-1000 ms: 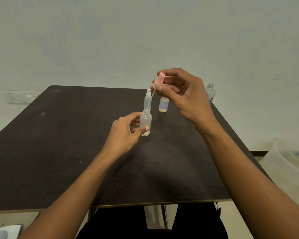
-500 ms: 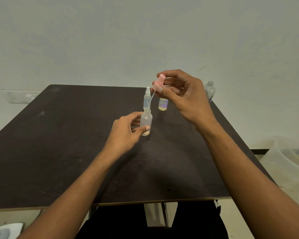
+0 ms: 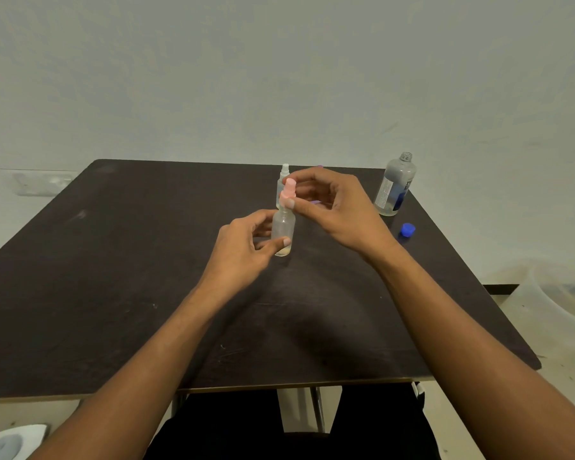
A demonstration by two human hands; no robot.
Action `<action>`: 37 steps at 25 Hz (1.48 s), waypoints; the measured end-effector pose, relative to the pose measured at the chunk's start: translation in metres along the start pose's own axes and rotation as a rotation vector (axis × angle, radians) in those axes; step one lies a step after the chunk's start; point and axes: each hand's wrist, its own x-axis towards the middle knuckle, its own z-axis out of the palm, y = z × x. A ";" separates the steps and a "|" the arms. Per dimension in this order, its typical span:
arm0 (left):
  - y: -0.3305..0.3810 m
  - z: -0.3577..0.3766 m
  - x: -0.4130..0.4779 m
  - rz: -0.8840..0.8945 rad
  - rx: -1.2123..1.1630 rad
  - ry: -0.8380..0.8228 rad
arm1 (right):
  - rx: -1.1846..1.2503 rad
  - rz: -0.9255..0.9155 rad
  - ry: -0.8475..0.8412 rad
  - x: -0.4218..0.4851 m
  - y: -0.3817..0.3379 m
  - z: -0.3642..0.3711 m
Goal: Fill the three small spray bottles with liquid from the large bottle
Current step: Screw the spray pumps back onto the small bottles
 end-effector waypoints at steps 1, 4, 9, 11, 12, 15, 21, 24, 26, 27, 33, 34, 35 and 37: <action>0.000 0.000 0.000 -0.001 0.005 -0.003 | -0.003 0.011 -0.015 -0.001 0.002 0.001; -0.001 0.000 0.000 -0.010 0.004 -0.011 | -0.007 0.024 -0.037 -0.001 0.006 0.001; 0.001 0.001 0.001 -0.009 -0.017 -0.013 | -0.073 0.039 -0.059 0.000 0.010 0.003; 0.003 0.001 0.002 -0.011 -0.022 -0.006 | -0.076 0.034 -0.032 -0.001 0.010 0.004; 0.004 0.001 0.002 -0.011 -0.026 -0.004 | -0.083 0.027 -0.009 -0.001 0.010 0.004; 0.007 0.002 0.002 -0.008 -0.034 0.003 | -0.107 -0.003 0.053 -0.001 0.010 0.005; 0.009 0.005 -0.002 0.008 -0.038 0.002 | -0.049 0.027 0.058 0.000 0.007 0.006; 0.009 0.004 -0.001 0.008 -0.078 -0.005 | 0.224 0.048 -0.081 0.001 0.004 -0.003; 0.009 0.004 0.000 0.007 -0.082 -0.004 | 0.255 0.037 -0.158 0.001 0.004 -0.007; 0.009 0.004 -0.001 0.009 -0.082 0.000 | 0.235 0.025 -0.170 0.001 0.004 -0.008; 0.008 0.004 -0.002 0.014 -0.036 0.006 | 0.046 -0.006 -0.011 0.005 0.004 -0.002; 0.008 0.005 -0.002 0.015 -0.024 0.004 | -0.001 0.001 0.004 0.005 0.004 0.001; 0.008 0.005 -0.003 0.017 -0.021 0.002 | -0.027 0.008 0.009 0.004 0.005 0.002; 0.008 0.005 -0.003 0.017 -0.037 -0.003 | 0.028 0.012 -0.036 0.004 0.003 0.001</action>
